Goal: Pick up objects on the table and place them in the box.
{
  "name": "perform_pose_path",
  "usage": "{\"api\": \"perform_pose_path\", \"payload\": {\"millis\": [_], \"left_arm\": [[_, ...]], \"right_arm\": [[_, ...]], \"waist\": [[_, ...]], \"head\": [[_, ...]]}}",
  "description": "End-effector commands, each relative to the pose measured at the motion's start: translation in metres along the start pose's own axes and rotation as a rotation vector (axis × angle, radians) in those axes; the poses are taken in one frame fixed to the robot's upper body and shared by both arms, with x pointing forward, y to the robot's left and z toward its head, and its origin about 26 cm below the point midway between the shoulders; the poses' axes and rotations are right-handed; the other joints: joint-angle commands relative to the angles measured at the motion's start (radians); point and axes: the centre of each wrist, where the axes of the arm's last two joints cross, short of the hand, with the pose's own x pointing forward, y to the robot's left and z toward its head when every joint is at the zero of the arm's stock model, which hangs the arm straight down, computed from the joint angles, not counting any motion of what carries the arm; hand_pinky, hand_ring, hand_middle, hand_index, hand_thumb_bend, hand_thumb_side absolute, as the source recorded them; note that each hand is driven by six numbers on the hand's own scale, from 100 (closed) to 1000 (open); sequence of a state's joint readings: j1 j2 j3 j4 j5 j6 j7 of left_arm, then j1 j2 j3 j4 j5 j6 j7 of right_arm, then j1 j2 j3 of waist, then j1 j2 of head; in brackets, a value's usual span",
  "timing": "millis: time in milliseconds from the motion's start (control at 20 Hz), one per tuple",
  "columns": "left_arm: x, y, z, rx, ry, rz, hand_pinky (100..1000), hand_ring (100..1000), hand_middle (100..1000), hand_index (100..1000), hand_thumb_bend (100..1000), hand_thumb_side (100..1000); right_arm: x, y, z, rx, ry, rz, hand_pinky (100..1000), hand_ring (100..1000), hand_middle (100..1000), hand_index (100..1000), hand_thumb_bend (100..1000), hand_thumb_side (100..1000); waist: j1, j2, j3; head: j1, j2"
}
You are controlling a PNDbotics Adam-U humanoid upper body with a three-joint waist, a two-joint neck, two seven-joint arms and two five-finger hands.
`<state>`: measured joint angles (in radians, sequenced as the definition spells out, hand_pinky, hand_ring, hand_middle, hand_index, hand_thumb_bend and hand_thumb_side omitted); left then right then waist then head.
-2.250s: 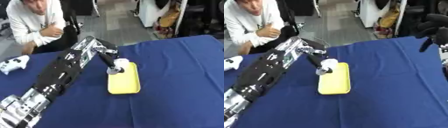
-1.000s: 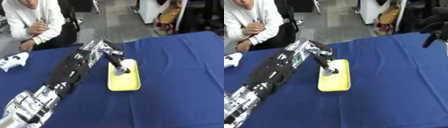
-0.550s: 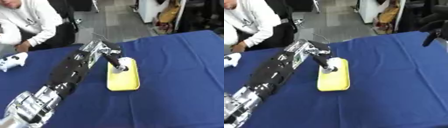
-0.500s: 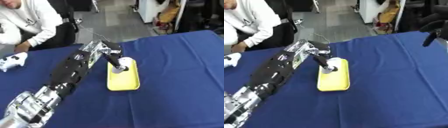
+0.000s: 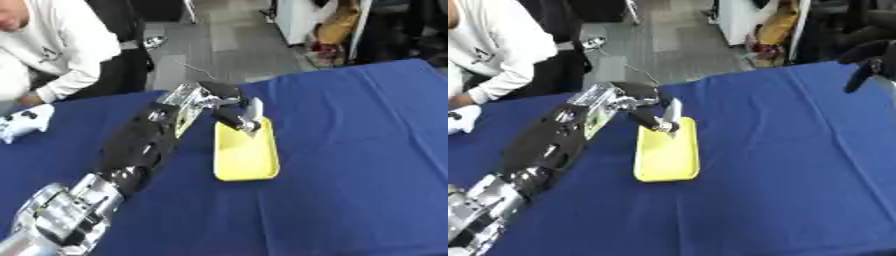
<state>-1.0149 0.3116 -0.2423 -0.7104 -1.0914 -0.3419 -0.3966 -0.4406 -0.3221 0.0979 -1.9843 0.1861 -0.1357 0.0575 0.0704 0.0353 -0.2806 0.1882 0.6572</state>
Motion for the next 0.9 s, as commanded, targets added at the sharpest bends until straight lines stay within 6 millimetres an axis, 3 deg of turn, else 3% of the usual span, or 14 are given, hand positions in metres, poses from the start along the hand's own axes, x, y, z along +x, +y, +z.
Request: {"api": "perform_pose_path", "payload": {"millis": [50, 550, 900], "left_arm": [[-0.005, 0.0163, 0.0038, 0.051, 0.013, -0.02, 747, 854, 869, 932, 332, 1000], [-0.008, 0.0152, 0.0043, 0.035, 0.039, -0.037, 766, 870, 883, 928, 365, 1000], [-0.0087, 0.0189, 0.0046, 0.033, 0.052, -0.063, 839, 935, 953, 1000, 530, 1000]], "right_arm": [[0.0063, -0.0038, -0.0057, -0.003, -0.032, 0.004, 373, 587, 641, 826, 100, 865], [0.0063, -0.004, -0.0057, -0.004, -0.033, 0.005, 373, 587, 640, 826, 100, 865], [0.0063, -0.0041, -0.0058, -0.005, -0.033, 0.005, 373, 587, 640, 826, 100, 865]], "waist": [[-0.004, -0.012, 0.0], [-0.003, -0.012, 0.0], [-0.003, -0.013, 0.0]], "head": [[0.008, 0.007], [0.006, 0.011], [0.005, 0.014]]}}
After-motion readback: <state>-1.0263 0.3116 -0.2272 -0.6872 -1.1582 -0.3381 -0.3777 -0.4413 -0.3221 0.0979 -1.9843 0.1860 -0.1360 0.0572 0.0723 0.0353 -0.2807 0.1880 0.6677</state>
